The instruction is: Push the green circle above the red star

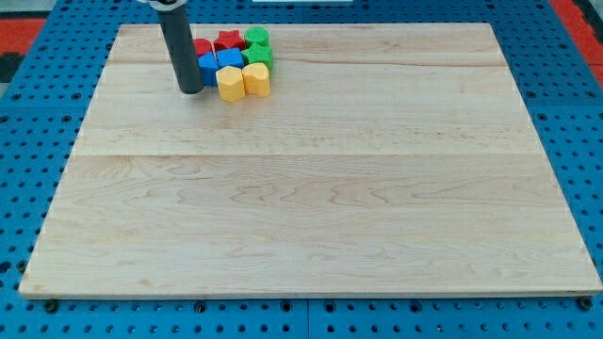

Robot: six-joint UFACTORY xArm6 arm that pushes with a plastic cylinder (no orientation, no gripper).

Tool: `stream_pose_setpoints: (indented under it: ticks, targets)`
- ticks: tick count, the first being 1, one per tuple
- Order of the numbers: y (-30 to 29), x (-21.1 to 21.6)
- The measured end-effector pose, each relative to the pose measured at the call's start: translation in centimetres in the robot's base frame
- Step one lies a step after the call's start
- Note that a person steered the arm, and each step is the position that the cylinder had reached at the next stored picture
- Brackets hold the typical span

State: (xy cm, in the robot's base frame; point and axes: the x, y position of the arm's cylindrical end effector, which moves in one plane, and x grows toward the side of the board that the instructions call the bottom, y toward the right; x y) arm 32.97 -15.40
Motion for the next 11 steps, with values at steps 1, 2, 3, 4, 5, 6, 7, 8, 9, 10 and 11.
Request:
stream_pose_setpoints:
  ticks: [1,2,3,4,5,6,7,8,9,10,11]
  targets:
    - [-0.1,2.2]
    - [5.7,4.0]
    - [17.7,3.7]
    - [20.1,-4.6]
    - [18.4,-8.4]
    - [15.3,-8.8]
    - [12.4,-8.3]
    - [10.1,-8.3]
    - [6.7,-8.3]
    - [11.6,-8.3]
    - [14.1,-11.5]
